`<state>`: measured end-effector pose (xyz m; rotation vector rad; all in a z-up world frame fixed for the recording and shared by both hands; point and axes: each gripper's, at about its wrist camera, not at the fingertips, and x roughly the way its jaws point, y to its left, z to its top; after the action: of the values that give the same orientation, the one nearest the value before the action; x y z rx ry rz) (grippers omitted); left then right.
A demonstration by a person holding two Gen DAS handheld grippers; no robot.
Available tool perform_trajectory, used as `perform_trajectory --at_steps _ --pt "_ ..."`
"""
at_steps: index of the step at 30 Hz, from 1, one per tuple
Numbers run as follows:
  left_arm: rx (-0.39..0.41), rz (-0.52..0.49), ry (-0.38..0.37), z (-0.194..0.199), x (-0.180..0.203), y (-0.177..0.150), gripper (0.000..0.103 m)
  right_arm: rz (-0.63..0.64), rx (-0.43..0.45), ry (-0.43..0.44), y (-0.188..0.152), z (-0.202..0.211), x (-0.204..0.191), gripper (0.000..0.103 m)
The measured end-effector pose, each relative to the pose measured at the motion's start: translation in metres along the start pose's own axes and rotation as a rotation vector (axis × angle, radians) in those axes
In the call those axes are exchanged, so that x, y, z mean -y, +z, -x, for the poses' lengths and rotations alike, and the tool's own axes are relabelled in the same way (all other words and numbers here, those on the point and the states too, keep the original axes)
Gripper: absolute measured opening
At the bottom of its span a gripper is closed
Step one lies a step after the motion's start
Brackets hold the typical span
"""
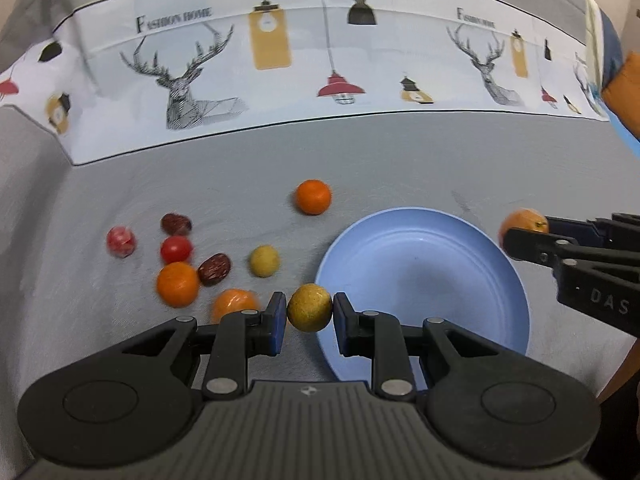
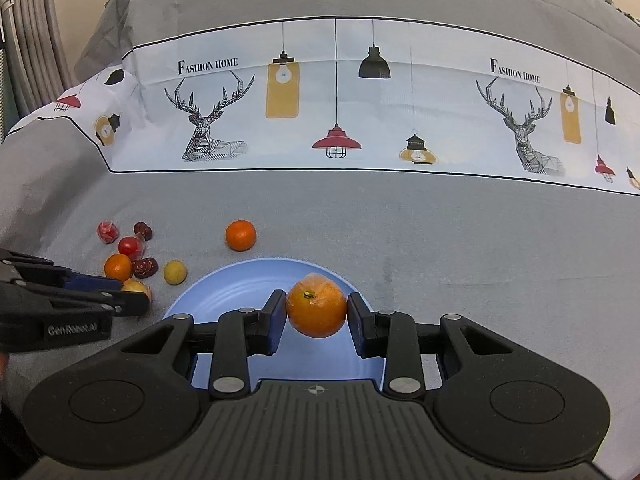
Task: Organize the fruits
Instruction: 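Carry the yellow fruit with the left tool while the right tool carries the tangerine over the plate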
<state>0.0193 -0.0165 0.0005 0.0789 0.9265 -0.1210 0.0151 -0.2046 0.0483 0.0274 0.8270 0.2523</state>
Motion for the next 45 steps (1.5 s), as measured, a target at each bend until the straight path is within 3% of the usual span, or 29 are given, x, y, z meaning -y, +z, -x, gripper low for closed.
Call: perform_trajectory --at_steps 45 --pt "0.011 -0.009 -0.048 -0.0031 0.0008 0.0015 0.028 0.017 -0.004 -0.011 -0.0003 -0.0022 -0.0006 0.035"
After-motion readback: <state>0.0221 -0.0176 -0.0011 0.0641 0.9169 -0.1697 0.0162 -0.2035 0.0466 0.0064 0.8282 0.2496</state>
